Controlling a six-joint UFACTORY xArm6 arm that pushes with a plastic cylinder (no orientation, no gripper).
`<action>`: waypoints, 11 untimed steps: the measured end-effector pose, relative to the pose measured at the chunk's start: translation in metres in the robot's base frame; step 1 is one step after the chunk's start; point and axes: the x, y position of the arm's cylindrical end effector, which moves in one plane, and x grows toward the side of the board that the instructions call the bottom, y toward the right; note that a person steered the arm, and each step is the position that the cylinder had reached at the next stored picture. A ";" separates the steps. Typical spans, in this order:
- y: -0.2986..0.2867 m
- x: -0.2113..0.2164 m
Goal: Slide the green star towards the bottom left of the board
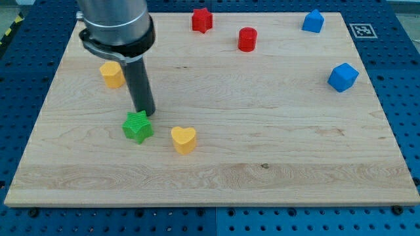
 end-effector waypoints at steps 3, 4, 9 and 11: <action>0.014 0.019; -0.018 0.019; -0.034 0.088; -0.037 0.100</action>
